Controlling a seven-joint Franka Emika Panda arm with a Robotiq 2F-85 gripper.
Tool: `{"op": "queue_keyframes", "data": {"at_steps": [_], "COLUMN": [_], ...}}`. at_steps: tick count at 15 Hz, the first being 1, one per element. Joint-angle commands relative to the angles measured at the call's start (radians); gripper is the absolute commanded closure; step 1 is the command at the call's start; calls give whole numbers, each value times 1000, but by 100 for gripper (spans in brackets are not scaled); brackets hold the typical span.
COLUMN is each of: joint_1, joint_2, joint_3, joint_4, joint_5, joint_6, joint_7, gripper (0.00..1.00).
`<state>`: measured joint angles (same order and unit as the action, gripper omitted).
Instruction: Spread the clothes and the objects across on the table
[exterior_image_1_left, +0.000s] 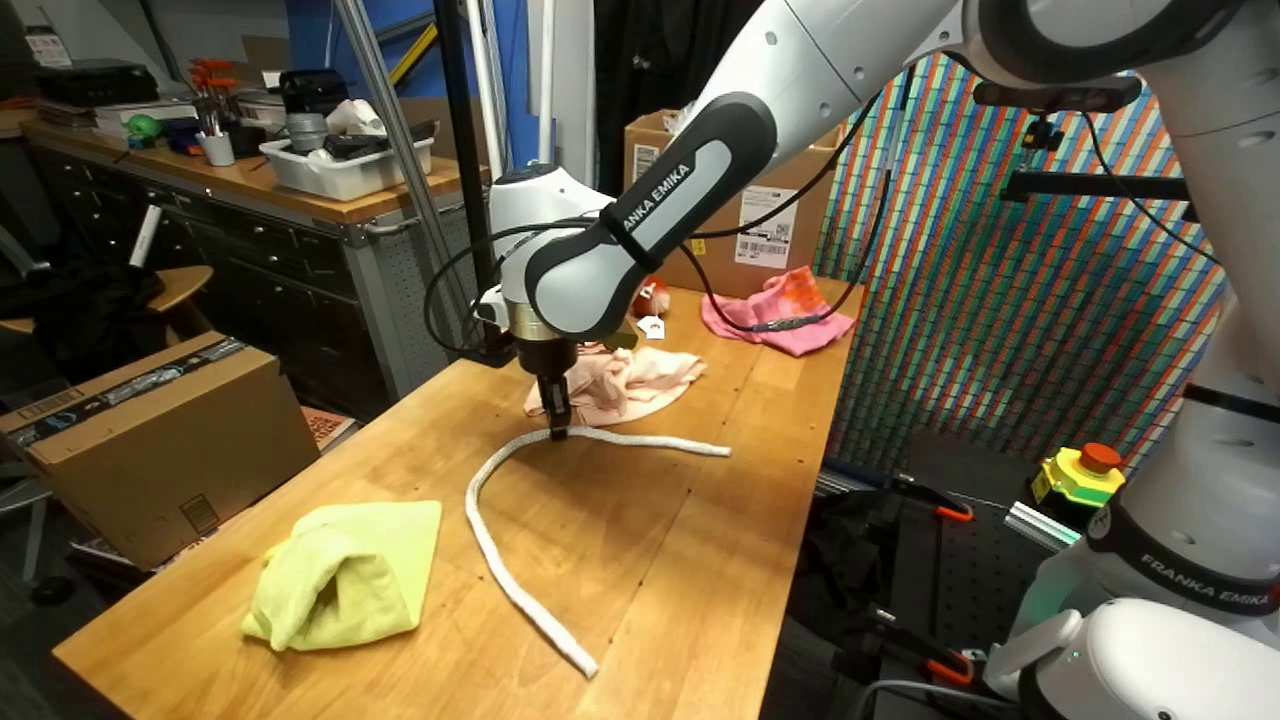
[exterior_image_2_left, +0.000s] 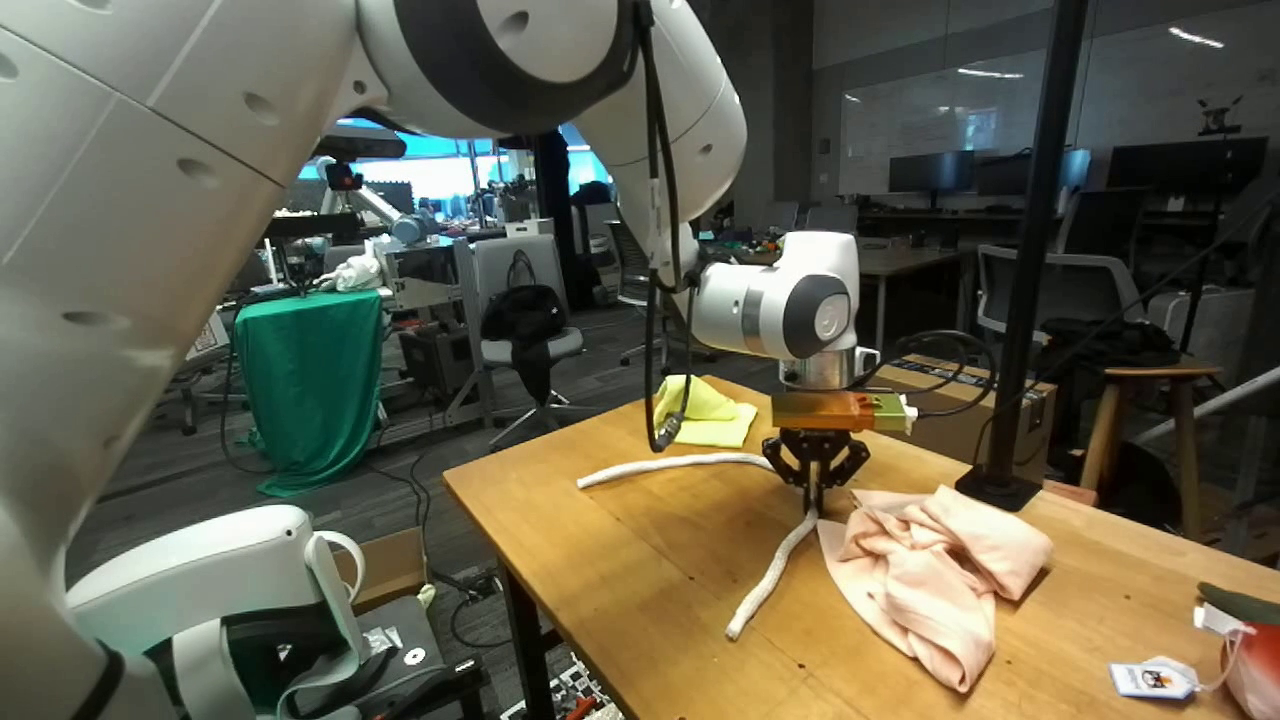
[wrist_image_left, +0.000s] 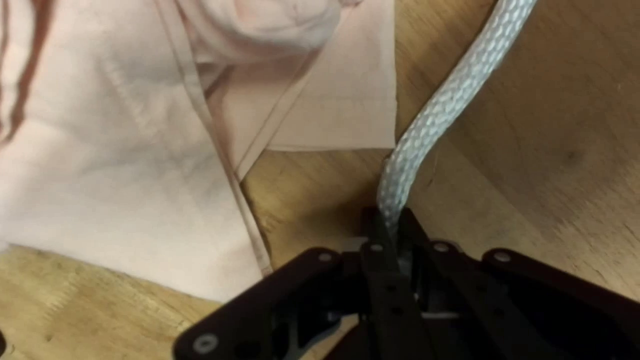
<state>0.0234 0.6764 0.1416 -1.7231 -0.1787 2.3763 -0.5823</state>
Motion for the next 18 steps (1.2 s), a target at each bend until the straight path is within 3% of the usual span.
{"op": "queue_keyframes", "data": {"at_steps": [1, 18], "joint_1": [20, 47], "joint_2": [-31, -105], "joint_3": [1, 73], "joint_4": [-44, -178], "joint_5": [-18, 8], "joint_6": [-23, -91], "joint_7": [23, -15], "gripper": [97, 97]}}
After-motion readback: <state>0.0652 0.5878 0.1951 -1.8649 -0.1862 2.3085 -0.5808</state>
